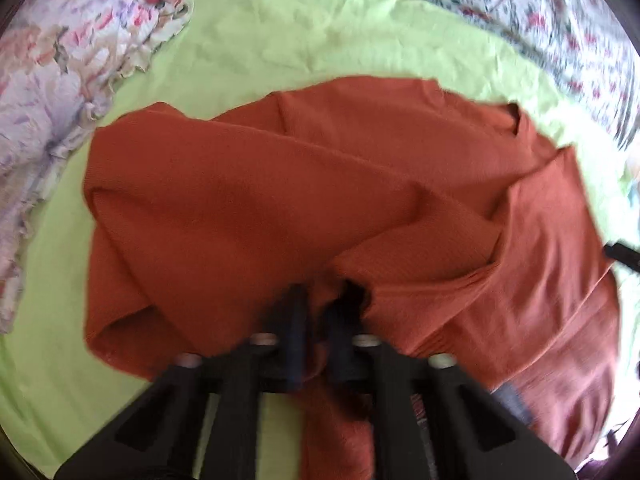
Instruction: Fold small clothes
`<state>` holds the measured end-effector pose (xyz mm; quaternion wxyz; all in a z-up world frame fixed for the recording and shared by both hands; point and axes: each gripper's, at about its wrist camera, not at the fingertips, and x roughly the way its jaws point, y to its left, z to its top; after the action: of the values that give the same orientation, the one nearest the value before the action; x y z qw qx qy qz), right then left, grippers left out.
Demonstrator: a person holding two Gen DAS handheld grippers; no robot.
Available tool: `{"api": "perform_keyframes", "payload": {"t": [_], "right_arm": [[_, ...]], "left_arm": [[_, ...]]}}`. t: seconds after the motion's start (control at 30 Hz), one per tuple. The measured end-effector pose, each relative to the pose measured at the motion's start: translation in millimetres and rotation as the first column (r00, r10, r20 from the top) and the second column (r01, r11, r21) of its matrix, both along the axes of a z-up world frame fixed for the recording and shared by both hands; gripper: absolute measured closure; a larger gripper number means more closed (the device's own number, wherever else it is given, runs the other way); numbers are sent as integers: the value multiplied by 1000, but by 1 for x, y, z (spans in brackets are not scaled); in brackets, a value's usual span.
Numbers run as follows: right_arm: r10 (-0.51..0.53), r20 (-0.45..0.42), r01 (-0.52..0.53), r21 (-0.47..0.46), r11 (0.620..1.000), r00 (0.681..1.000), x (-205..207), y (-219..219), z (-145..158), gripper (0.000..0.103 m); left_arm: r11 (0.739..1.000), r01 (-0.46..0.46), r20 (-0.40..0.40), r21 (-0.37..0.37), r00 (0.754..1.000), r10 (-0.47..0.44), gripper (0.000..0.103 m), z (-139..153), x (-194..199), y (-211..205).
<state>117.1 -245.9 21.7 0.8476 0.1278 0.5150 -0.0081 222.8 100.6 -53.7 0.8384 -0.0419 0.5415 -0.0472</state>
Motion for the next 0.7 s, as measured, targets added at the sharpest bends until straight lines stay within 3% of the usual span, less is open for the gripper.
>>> {"api": "perform_keyframes", "payload": {"t": [0.2,0.33,0.5,0.7], "right_arm": [[-14,9,14,10,1000,1000,-2,-7,1,49],[-32,21,32,24,999,999,-4,-11,4,49],[-41,41,39,47,998,998,-9,-16,11,49],[-98,53,96,55,994,994,-23,-39,15,49]], "left_arm": [[993,-80,145,-85,985,92,101,51,-6,17],[984,-57,215,-171,972,93,101,94,-10,8],[954,32,295,-299,954,61,101,135,-3,-42],[928,143,283,-345,958,-43,101,127,11,-129]]}}
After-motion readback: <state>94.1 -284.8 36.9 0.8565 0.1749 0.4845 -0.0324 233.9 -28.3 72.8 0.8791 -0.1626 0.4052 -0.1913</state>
